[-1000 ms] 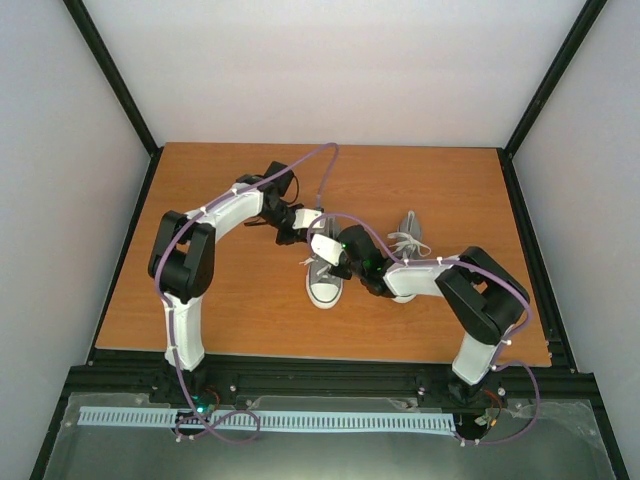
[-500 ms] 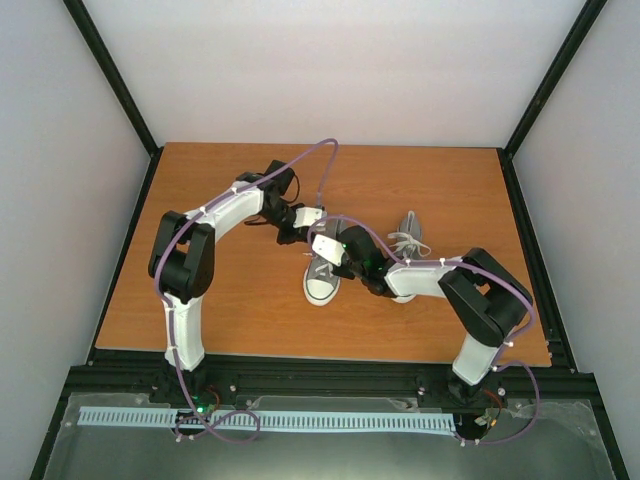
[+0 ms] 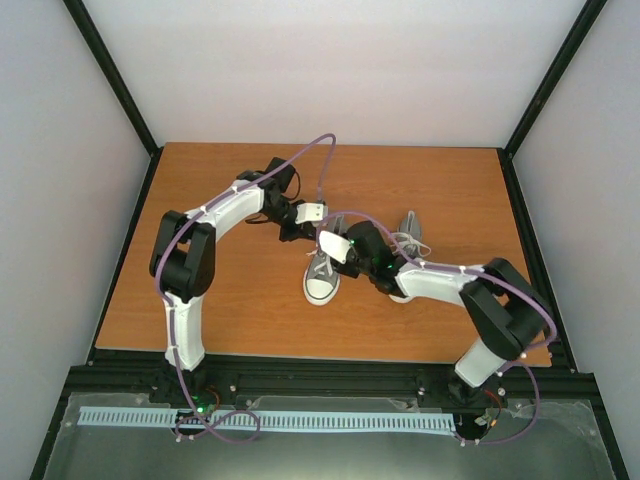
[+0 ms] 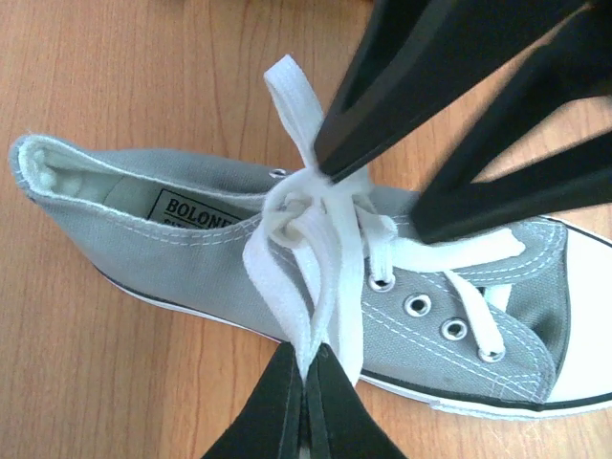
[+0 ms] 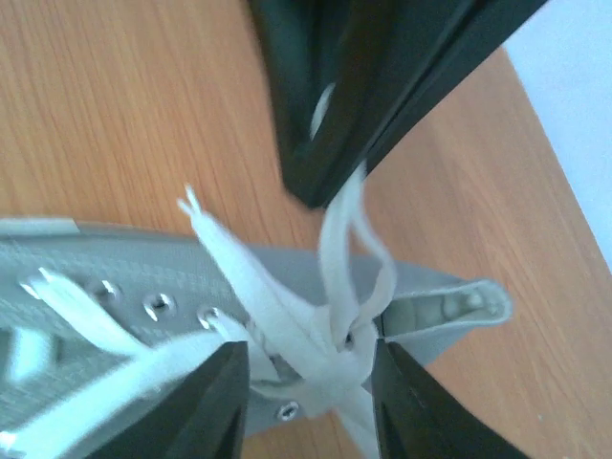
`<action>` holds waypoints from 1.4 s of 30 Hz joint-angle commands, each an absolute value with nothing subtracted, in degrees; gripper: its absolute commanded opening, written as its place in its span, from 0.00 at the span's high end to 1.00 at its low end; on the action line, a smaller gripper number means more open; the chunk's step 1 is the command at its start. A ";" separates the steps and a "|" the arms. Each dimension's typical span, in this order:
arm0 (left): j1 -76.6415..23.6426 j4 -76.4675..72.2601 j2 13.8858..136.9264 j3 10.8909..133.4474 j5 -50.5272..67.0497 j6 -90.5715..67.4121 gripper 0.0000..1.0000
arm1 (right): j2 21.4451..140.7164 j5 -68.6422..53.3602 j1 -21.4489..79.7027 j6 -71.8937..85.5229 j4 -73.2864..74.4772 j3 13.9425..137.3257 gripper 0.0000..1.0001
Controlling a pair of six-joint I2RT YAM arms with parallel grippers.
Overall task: Tie the shoes
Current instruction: Tie the shoelace on the shoe.
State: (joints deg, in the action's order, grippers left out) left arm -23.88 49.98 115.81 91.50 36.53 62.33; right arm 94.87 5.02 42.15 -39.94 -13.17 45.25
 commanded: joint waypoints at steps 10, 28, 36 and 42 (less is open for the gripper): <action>-24.26 48.69 118.72 94.34 38.65 58.98 0.99 | 74.42 -15.91 30.07 -1.87 -16.59 36.46 0.46; -24.35 48.15 115.81 90.35 37.43 59.11 0.99 | 93.29 -19.13 26.22 41.20 -19.23 45.97 0.26; -24.35 48.22 114.54 89.18 37.41 59.24 0.99 | 95.43 -18.77 26.45 42.31 -17.77 45.77 0.29; -24.43 48.54 114.23 88.71 37.24 59.15 0.99 | 97.77 -22.33 26.53 43.38 -18.48 46.47 0.44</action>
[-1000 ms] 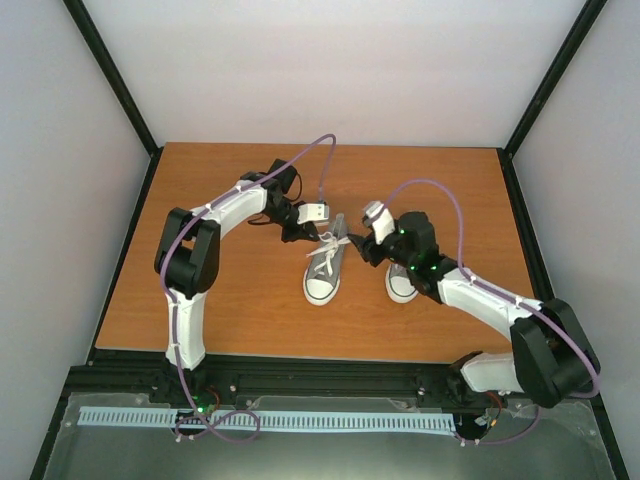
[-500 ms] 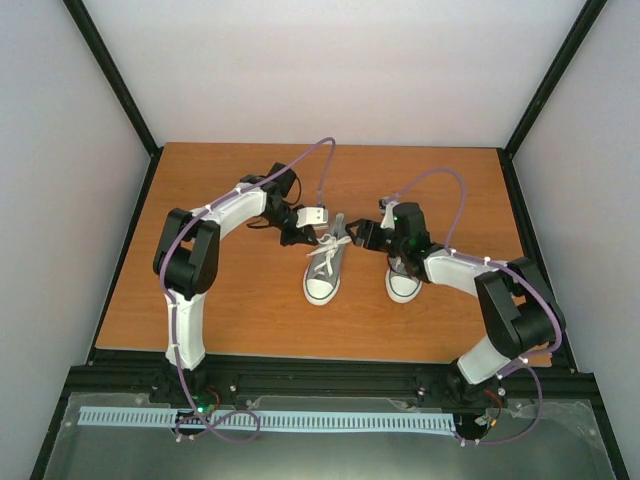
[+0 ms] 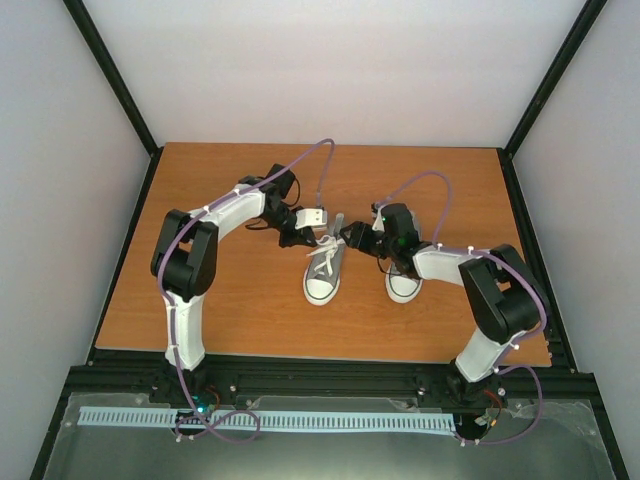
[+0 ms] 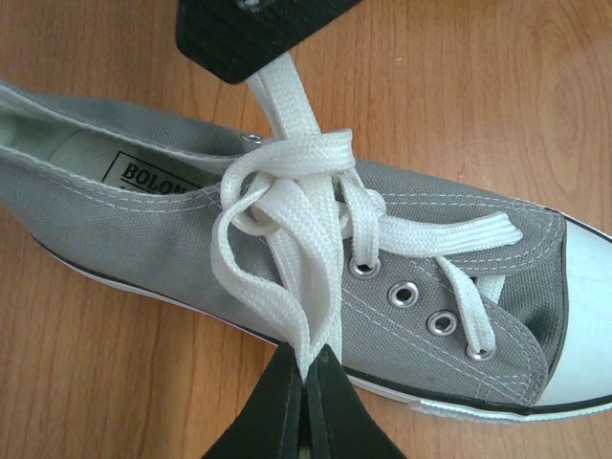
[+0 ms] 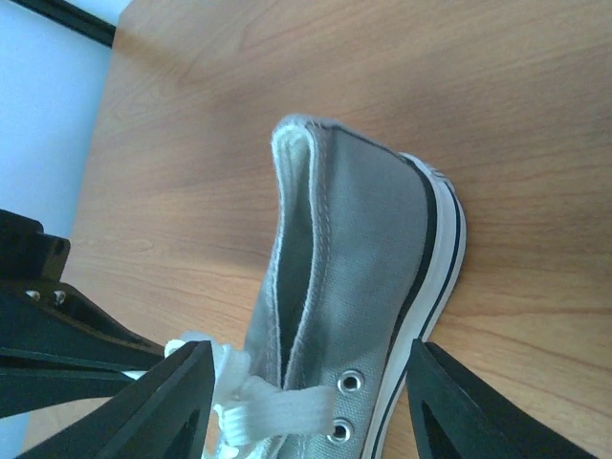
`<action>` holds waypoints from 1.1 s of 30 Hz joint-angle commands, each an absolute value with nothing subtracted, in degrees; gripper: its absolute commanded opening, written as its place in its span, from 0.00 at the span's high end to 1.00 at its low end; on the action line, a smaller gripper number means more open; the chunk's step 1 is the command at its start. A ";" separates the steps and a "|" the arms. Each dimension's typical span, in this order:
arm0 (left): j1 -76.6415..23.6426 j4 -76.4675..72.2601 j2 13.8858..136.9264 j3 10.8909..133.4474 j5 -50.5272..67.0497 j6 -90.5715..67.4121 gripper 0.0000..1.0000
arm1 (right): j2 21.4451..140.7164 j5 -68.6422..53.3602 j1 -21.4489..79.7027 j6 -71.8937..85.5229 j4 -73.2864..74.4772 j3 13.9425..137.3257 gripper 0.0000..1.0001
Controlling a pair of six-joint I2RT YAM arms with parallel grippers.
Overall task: Tie the shoes
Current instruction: Tie the shoelace on the shoe.
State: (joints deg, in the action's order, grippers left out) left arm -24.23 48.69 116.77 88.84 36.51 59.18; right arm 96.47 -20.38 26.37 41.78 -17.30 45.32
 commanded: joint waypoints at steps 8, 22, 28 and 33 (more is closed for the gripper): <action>-24.47 49.37 113.74 88.20 37.11 59.24 0.99 | 97.72 -22.90 26.54 42.56 -17.69 47.25 0.83; -24.70 49.14 111.05 80.47 32.99 59.35 0.99 | 102.13 -25.30 24.26 37.62 -15.99 51.29 0.97; -24.33 48.20 112.74 85.01 35.06 55.69 0.99 | 101.16 -28.58 24.41 35.73 -15.22 50.35 0.97; -23.42 47.26 116.91 92.33 36.75 49.77 0.99 | 97.69 -29.02 26.06 31.40 -11.23 49.30 0.97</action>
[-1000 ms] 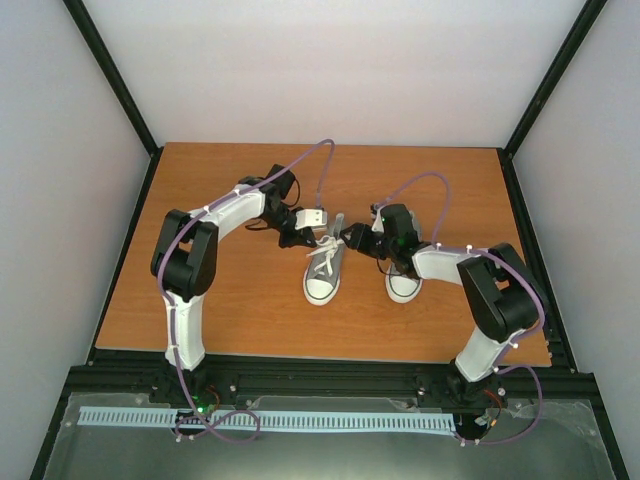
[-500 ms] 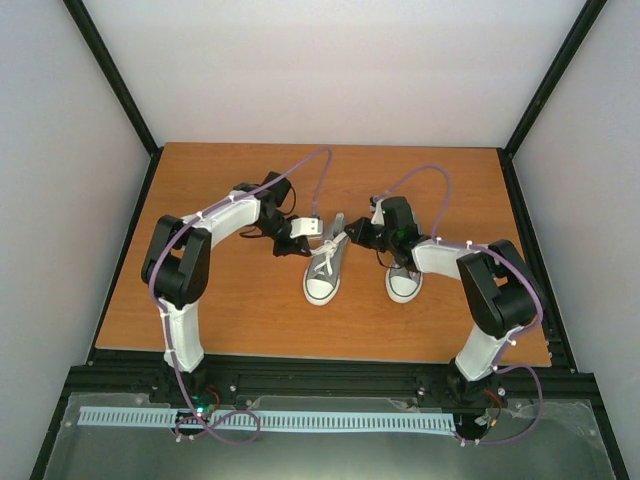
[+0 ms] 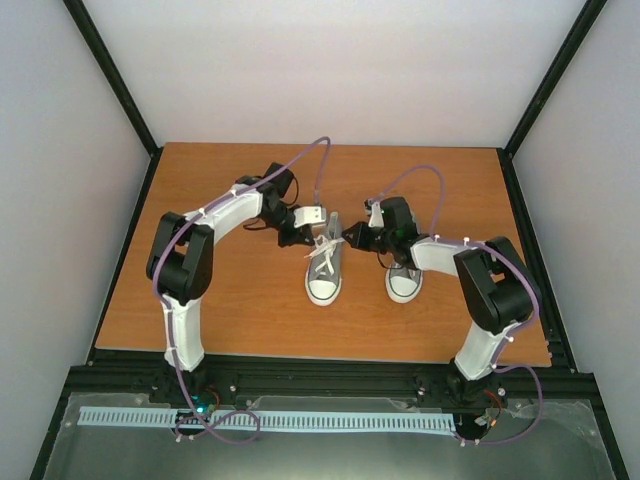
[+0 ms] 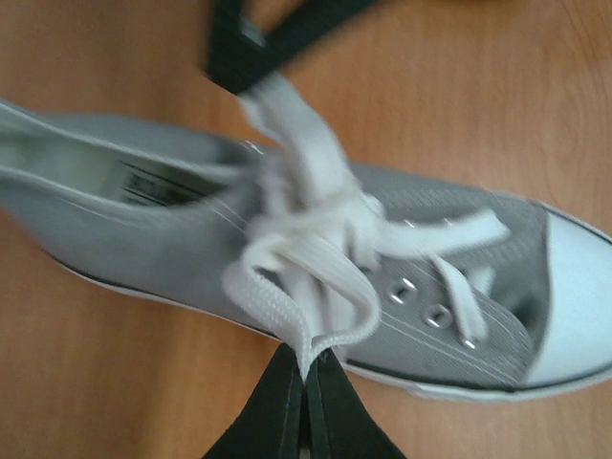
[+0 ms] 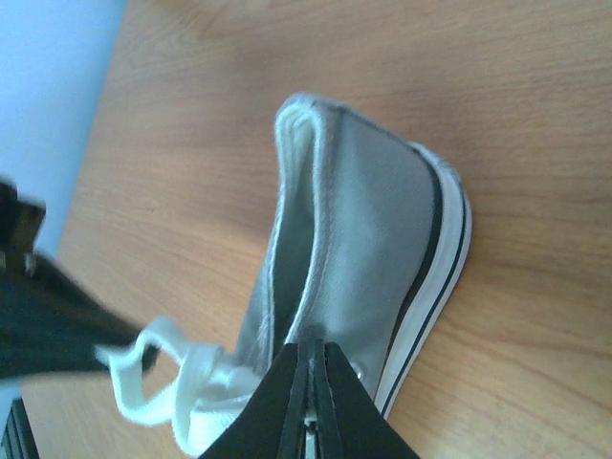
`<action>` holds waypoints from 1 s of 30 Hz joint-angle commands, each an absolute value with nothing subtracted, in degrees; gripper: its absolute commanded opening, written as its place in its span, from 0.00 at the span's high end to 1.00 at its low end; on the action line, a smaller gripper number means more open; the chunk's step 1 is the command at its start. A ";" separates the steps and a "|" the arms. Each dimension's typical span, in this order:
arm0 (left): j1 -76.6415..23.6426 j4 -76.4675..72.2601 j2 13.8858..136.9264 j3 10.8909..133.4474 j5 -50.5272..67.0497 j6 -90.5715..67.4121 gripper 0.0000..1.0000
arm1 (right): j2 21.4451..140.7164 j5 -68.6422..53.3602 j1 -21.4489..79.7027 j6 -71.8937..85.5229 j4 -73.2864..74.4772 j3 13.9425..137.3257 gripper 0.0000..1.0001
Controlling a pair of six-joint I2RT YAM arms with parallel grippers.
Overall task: Tie the shoes
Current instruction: Tie the shoelace on the shoe.
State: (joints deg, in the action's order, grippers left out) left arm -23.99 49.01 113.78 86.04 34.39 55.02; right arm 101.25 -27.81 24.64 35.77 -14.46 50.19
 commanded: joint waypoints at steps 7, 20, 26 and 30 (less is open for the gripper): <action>-23.39 47.81 123.16 98.96 35.14 46.48 0.99 | 93.80 -27.89 27.43 30.40 -8.59 46.50 0.97; -23.45 47.64 129.00 105.92 33.65 42.11 0.99 | 92.33 -26.17 30.69 32.44 -7.46 42.03 0.97; -23.44 48.08 131.04 107.13 32.20 41.63 0.99 | 92.65 -25.13 30.67 32.00 -6.82 41.60 0.97; -23.47 47.67 132.01 108.47 30.66 40.40 0.99 | 93.06 -25.12 30.67 32.56 -7.27 40.54 0.97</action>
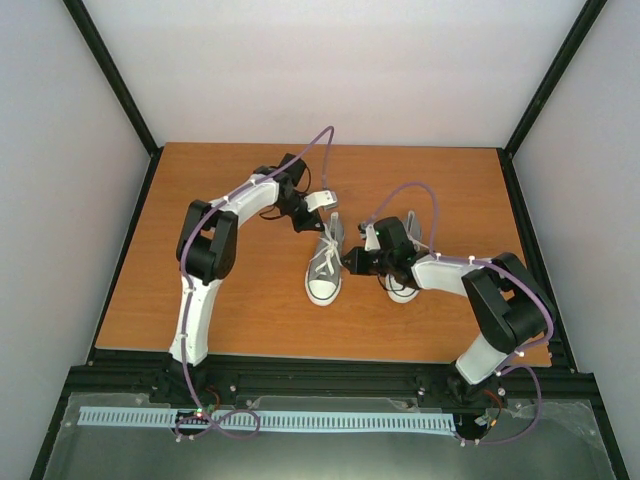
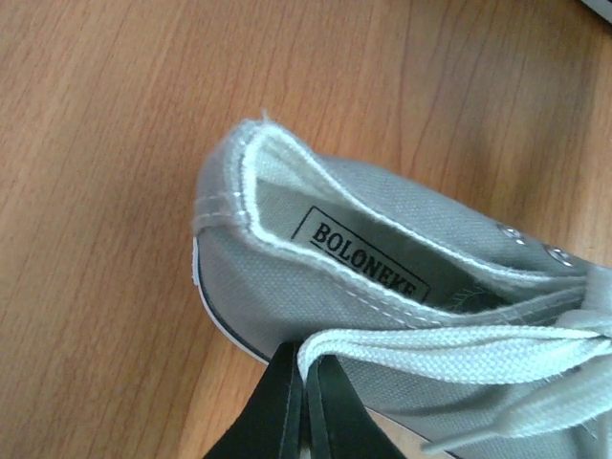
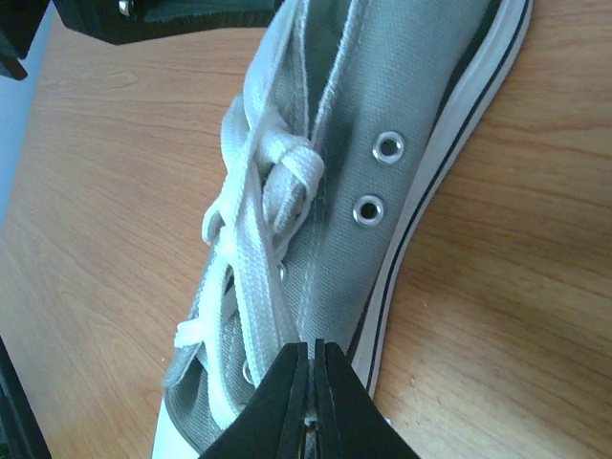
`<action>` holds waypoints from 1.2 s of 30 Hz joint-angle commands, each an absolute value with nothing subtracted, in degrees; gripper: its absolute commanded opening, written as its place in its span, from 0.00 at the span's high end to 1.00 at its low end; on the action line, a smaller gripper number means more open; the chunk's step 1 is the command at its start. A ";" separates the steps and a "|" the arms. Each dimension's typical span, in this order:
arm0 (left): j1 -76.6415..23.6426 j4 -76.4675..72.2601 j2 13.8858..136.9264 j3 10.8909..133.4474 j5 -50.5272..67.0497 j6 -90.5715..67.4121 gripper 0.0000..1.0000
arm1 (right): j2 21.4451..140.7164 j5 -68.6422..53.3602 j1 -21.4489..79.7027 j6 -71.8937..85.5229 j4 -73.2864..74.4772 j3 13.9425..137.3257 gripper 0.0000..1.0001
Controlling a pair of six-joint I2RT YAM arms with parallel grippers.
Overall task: Tie the shoes
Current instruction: Tie the shoelace on the shoe.
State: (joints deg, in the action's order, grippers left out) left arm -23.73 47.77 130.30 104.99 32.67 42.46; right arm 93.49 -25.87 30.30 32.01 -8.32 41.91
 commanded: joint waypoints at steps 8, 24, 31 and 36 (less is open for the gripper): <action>-23.47 49.49 133.43 110.65 29.49 39.74 0.99 | 93.84 -24.63 30.89 32.58 -8.15 39.38 0.97; -23.40 51.33 128.25 104.00 29.86 42.04 0.99 | 94.49 -23.03 29.39 28.34 -5.12 44.30 0.97; -23.43 54.47 127.91 101.47 29.43 41.75 0.99 | 96.90 -22.81 27.57 26.08 -4.42 45.92 0.97; -23.43 56.11 128.19 101.24 30.29 41.66 0.99 | 99.16 -23.11 26.90 25.62 -5.19 46.38 0.97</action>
